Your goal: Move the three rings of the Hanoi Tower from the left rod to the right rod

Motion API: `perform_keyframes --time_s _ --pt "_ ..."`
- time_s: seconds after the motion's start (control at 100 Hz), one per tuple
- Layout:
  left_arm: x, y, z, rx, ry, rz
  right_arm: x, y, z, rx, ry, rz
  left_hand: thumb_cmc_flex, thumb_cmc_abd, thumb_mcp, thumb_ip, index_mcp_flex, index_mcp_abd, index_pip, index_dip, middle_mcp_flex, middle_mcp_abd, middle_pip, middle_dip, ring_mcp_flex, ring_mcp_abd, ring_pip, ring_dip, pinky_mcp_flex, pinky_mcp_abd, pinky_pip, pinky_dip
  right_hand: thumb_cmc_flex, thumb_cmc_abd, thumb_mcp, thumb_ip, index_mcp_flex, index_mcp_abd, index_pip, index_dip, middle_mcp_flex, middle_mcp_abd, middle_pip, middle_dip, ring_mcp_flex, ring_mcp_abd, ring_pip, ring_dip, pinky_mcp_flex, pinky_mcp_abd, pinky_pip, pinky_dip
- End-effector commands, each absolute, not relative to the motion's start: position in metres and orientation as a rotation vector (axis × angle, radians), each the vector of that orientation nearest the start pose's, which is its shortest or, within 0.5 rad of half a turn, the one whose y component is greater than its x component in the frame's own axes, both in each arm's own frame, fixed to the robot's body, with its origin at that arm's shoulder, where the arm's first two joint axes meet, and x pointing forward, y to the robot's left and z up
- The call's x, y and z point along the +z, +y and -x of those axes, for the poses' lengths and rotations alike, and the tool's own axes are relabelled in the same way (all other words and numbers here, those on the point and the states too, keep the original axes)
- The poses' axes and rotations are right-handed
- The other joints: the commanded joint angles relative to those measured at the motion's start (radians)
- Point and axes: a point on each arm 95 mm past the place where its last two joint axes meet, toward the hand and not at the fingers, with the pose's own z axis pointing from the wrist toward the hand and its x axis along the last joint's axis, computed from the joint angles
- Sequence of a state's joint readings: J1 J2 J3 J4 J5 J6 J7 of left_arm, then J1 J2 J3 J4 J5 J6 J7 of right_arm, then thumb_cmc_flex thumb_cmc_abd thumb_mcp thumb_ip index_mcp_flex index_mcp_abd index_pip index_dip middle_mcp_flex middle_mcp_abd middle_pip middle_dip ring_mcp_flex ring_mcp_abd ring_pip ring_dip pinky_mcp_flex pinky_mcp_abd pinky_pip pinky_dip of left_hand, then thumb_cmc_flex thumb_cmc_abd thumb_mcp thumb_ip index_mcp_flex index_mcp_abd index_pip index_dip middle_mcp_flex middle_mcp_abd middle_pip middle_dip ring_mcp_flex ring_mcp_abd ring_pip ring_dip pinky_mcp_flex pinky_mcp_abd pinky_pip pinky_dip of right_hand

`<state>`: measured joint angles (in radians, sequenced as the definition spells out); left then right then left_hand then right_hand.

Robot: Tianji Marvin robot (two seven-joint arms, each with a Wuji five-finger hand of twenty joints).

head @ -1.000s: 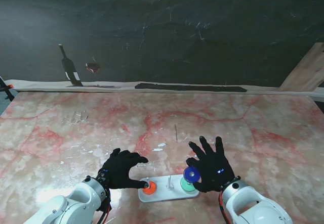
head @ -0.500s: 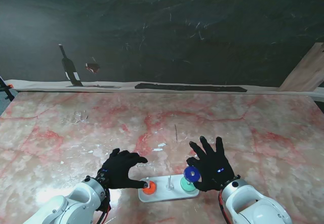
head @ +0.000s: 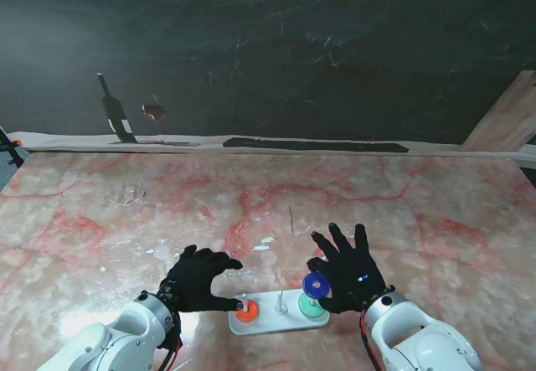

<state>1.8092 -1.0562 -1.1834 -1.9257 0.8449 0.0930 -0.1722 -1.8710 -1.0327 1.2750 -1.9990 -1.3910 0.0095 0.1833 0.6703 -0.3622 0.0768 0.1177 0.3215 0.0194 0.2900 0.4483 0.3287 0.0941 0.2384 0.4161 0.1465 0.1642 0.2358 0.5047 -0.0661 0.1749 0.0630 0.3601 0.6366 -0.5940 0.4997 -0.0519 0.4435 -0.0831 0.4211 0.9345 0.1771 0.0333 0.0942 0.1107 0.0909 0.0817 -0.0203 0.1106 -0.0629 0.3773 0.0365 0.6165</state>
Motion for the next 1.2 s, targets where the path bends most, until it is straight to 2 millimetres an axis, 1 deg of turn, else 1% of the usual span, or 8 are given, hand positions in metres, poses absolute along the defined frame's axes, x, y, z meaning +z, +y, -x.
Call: perform_keyframes --time_s 0.0,0.93,1.19 --pt "-0.319 -0.0505 -0.3127 -1.562 1.652 1.48 -0.297 0.0275 -0.3107 1.218 1.775 -0.899 0.019 -0.016 0.008 -0.021 -0.017 0.0 0.006 -0.001 -0.032 -0.002 -0.016 -0.003 -0.036 0.004 -0.014 -0.004 0.0 -0.005 -0.008 -0.011 0.035 0.007 0.037 0.025 -0.029 -0.03 0.006 0.043 -0.019 0.006 -0.024 -0.007 -0.034 -0.002 0.0 0.013 -0.017 0.031 0.011 0.034" --pt "-0.3192 -0.0497 -0.3128 -1.56 1.651 1.483 -0.2986 0.031 -0.3153 1.216 1.796 -0.897 0.018 -0.018 0.01 -0.021 -0.017 0.0 0.006 -0.002 -0.033 -0.002 -0.016 -0.003 -0.037 0.005 -0.014 -0.004 0.0 -0.006 -0.007 -0.01 0.033 0.007 0.038 0.025 -0.035 -0.032 0.002 0.043 -0.019 0.005 -0.027 -0.007 -0.034 -0.002 0.0 0.013 -0.023 0.032 0.024 0.04" --pt "-0.3195 -0.0501 -0.3131 -1.559 1.655 1.482 -0.303 0.0307 -0.3149 1.197 1.812 -0.905 0.018 -0.019 0.011 -0.021 -0.016 -0.001 0.006 -0.002 -0.033 -0.002 -0.016 -0.003 -0.037 0.004 -0.014 -0.004 0.0 -0.005 -0.007 -0.01 0.033 0.007 0.038 0.025 -0.035 -0.031 0.002 0.044 -0.019 0.005 -0.027 -0.006 -0.034 -0.003 0.0 0.012 -0.024 0.033 0.027 0.04"
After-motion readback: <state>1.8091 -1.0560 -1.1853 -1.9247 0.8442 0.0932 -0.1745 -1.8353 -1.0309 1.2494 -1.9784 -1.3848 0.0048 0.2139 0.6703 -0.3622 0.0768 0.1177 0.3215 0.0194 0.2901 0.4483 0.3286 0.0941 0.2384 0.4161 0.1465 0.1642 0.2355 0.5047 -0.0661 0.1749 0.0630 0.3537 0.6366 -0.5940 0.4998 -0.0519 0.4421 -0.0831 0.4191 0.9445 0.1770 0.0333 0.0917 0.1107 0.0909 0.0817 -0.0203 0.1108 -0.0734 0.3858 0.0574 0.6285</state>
